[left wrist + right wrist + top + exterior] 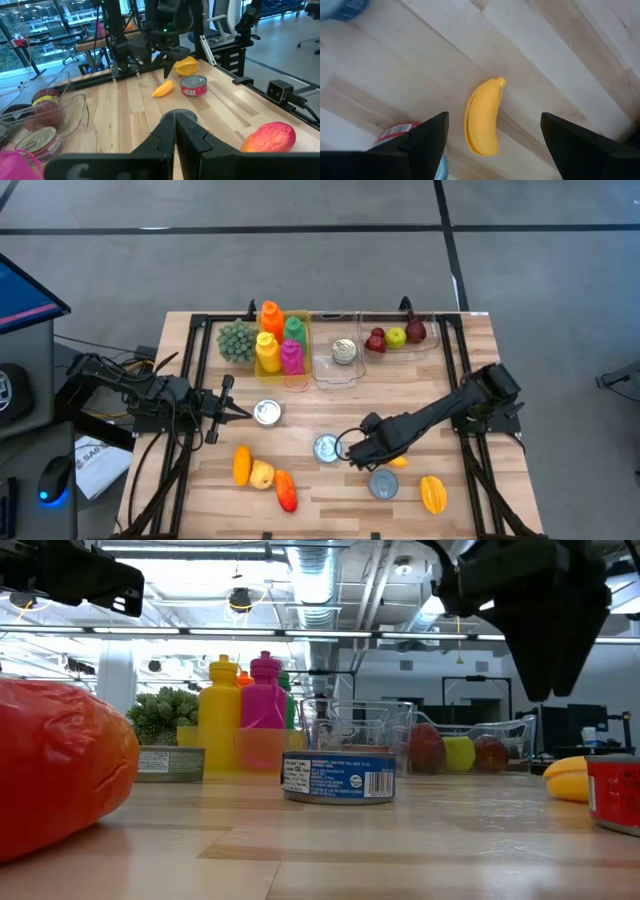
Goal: Pick & Place Food Item
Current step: Put the yellow banana into the right transparent bin
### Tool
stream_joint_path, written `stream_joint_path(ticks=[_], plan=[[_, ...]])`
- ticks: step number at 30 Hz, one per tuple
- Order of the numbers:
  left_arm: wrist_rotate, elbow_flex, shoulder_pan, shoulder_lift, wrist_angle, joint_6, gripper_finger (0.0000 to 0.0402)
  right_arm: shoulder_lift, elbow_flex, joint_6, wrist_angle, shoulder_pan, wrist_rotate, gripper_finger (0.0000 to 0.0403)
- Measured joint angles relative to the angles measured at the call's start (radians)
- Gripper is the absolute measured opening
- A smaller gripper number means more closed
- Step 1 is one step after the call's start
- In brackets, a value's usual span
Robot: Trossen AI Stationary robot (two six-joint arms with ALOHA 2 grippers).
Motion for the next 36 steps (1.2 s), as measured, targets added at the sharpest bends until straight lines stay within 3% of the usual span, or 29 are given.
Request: stream_joint_path(ticks=[10,19,36], plan=[[0.000,0.000,0.000,0.000,0.000,0.000,0.0002,0.000,-0.002,0.062,-0.013,0.026,0.007,0.0310],[0.000,0.000,0.000,0.000,0.000,0.000,0.0002,0.000,-0.155,0.177,0.102,0.077,-0.007,0.0310],[-0.001,0.000,0.000,0.000,0.000,0.000,0.0002,-0.002,-0.194,0.086,0.243,0.060,-0.017,0.0311]])
